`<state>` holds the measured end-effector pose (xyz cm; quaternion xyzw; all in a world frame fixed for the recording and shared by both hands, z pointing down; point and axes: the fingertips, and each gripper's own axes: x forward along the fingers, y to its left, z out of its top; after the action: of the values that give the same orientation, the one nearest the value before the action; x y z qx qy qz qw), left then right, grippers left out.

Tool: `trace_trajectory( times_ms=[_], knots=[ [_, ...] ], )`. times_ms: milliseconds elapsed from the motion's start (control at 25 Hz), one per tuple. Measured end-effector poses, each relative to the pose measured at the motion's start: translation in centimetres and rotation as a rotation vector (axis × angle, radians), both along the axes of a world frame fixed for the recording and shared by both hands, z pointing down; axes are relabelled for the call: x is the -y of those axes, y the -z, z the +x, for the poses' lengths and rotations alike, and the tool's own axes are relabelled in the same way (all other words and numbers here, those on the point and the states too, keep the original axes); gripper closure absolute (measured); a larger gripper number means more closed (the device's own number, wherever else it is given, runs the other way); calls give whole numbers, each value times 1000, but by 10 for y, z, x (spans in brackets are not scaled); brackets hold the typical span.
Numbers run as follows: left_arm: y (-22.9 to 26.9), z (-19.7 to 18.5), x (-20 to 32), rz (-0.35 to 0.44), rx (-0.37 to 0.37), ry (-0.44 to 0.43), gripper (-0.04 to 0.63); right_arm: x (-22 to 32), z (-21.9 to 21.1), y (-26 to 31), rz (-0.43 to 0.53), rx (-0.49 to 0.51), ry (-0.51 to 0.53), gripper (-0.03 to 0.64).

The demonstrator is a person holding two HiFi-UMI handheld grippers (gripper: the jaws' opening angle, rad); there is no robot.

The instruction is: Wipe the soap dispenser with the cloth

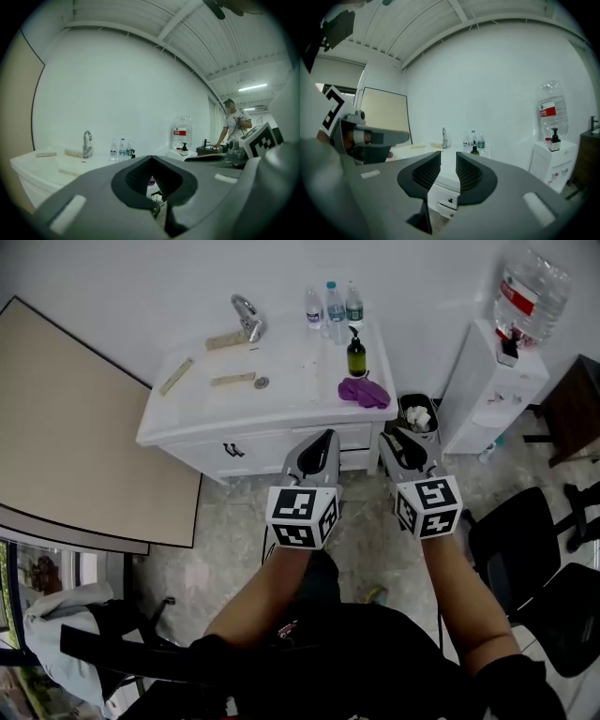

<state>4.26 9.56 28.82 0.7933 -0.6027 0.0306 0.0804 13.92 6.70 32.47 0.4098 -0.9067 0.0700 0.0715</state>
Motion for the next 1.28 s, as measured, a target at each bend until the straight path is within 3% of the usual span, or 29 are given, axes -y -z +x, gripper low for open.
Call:
trace_trajectory(
  times_ms=[360, 720, 1040, 1280],
  knots=[
    [-42, -79, 153, -33, -26, -160, 594, 140, -71, -92, -111, -116, -156, 437],
    [-86, -84, 241, -131, -50, -276, 594, 230, -80, -183, -230, -385, -241, 354],
    [-102, -86, 274, -184, -64, -232, 595, 255, -77, -224, -373, -550, -199, 363],
    [-109, -90, 292, -203, -68, -192, 595, 272, -72, -239, -408, -656, -187, 409]
  ],
)
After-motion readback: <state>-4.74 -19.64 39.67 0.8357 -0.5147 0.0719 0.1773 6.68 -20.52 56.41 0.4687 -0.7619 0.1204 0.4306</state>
